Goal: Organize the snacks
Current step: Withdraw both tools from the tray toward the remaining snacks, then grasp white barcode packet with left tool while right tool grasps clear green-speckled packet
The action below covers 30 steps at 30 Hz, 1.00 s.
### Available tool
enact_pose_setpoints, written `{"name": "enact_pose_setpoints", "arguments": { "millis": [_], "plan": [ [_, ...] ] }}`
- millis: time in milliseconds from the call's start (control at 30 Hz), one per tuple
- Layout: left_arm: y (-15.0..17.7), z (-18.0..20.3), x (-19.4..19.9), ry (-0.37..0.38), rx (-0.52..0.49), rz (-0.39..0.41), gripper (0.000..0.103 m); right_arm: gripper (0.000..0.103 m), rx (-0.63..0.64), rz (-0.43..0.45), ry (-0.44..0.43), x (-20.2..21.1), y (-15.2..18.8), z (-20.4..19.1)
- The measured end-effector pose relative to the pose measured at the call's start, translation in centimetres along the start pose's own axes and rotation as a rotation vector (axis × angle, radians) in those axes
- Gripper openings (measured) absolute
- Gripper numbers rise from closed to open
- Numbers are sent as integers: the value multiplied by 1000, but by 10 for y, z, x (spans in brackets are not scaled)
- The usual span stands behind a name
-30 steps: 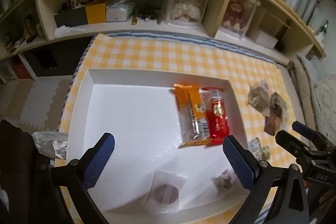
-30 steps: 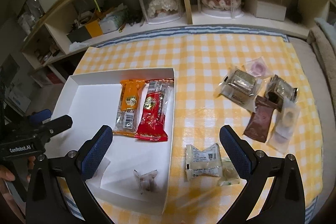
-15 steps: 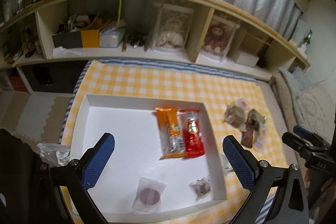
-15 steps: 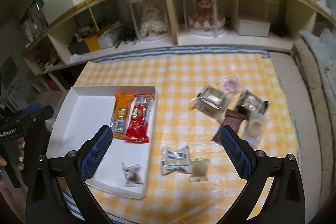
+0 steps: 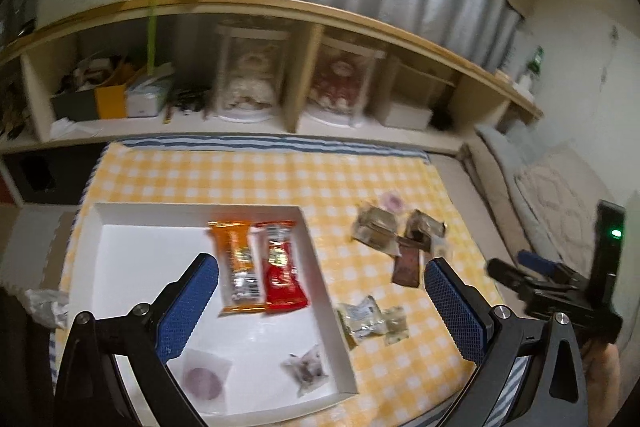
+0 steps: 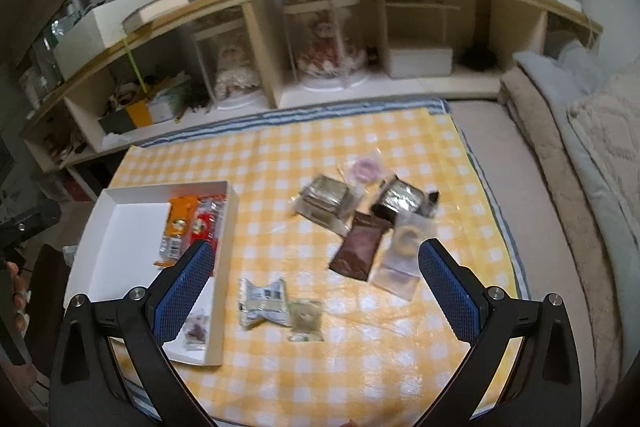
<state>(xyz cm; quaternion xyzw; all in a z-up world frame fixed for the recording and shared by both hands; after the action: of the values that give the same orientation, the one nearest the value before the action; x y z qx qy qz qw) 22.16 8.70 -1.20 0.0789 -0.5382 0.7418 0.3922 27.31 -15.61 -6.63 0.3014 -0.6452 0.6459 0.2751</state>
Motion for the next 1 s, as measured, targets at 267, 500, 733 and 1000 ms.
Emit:
{"name": "enact_pose_setpoints", "arguments": {
  "millis": [267, 500, 733, 1000],
  "plan": [
    [9, 27, -58, 38, -28, -50, 103, 103, 3, -142, -69, -54, 47, -6],
    [23, 39, -114, 162, -86, -122, 103, 72, 45, -250, -109, -89, 84, -27],
    [44, 30, -162, 191, 20, -264, 103, 61, 65, -290, -126, -111, 97, -34],
    [34, 41, -213, 237, 9, -359, 90, 25, 78, -358, -155, -120, 115, -36]
  ]
}}
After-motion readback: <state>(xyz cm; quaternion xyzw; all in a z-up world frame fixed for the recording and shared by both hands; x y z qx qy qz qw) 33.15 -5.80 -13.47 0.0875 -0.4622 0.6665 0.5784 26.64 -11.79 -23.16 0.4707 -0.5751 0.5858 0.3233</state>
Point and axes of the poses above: each gripper's, at about its wrist camera, not at the fingertips, and x roughly against the way its jaws point, z to its right, y to its underside, the point moved 9 cm from there along -x, roughly the way its jaws point, and after that the axes turned 15 degrees about y, right-handed, at the moved point
